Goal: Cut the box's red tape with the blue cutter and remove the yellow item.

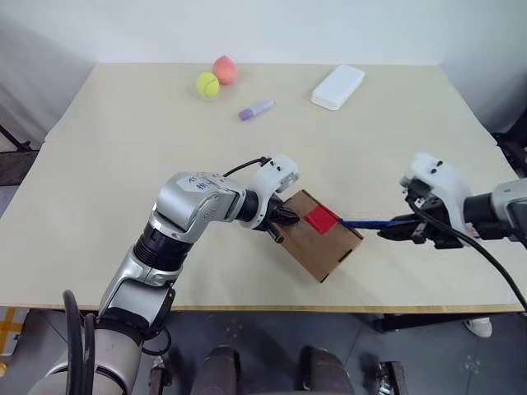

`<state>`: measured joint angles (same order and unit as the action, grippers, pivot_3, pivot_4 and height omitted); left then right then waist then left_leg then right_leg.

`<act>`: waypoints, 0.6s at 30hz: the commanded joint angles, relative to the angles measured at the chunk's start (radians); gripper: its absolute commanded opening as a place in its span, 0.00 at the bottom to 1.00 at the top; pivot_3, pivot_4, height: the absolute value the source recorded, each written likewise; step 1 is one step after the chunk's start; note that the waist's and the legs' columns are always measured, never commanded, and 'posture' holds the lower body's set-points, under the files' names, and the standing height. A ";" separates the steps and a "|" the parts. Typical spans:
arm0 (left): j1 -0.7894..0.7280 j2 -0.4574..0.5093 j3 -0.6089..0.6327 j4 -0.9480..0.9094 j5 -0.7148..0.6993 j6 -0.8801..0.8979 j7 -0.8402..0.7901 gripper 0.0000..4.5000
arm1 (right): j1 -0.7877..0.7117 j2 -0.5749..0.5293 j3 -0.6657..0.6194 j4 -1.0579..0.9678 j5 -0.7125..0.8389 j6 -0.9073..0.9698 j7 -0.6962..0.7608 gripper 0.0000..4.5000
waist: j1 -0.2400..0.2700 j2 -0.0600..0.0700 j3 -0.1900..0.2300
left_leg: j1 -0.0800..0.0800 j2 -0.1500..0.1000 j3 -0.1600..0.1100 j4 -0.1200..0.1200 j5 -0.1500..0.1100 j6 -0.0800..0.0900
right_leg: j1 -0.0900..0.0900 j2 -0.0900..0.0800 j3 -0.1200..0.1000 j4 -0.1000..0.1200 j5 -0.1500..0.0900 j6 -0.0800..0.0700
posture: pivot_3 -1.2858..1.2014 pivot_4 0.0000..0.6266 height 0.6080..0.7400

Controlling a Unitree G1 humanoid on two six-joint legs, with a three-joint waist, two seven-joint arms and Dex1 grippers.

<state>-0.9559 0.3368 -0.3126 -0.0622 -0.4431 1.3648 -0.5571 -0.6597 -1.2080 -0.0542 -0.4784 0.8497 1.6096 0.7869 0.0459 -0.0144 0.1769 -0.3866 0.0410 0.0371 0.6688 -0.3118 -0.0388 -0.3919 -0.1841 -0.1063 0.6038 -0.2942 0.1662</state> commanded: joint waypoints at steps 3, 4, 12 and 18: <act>0.041 0.021 -0.056 0.058 0.038 0.009 0.013 0.00 | 0.026 0.005 -0.222 -0.013 0.036 -0.003 0.001 0.04 | 0.001 0.000 0.000 | 0.000 0.000 0.000 0.000 0.000 0.000 | 0.000 0.000 0.000 0.000 0.000 0.000 | 0.52 0.24 1.00; 0.040 0.024 -0.057 0.059 0.038 -0.001 0.006 0.00 | 0.030 0.024 -0.279 -0.003 0.035 -0.016 -0.005 0.04 | 0.001 0.000 0.000 | 0.000 0.000 0.000 0.000 0.000 0.000 | 0.000 0.000 0.000 0.000 0.000 0.000 | 0.52 0.24 1.00; 0.041 0.086 -0.033 0.043 -0.001 -0.082 -0.104 0.00 | 0.219 0.203 -0.523 0.073 -0.024 -0.226 -0.046 0.04 | -0.001 -0.001 -0.001 | 0.000 0.000 0.000 0.000 0.000 0.000 | 0.000 0.000 0.000 0.000 0.000 0.000 | 0.52 0.24 1.00; 0.022 0.163 0.029 0.035 -0.088 -0.131 -0.281 0.00 | 0.421 0.399 -0.362 0.309 -0.292 -0.730 -0.101 0.04 | -0.023 -0.003 -0.001 | 0.000 0.000 0.001 -0.001 0.000 0.000 | -0.001 0.000 0.001 0.001 0.000 0.000 | 0.52 0.24 1.00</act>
<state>-0.9318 0.4872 -0.3019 -0.0197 -0.5016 1.2437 -0.7834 -0.2452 -0.8428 -0.4492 -0.2323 0.6239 1.0180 0.7075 0.0228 -0.0176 0.1764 -0.3864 0.0410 0.0398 0.6675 -0.3116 -0.0390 -0.3933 -0.1840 -0.1048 0.6042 -0.2939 0.1663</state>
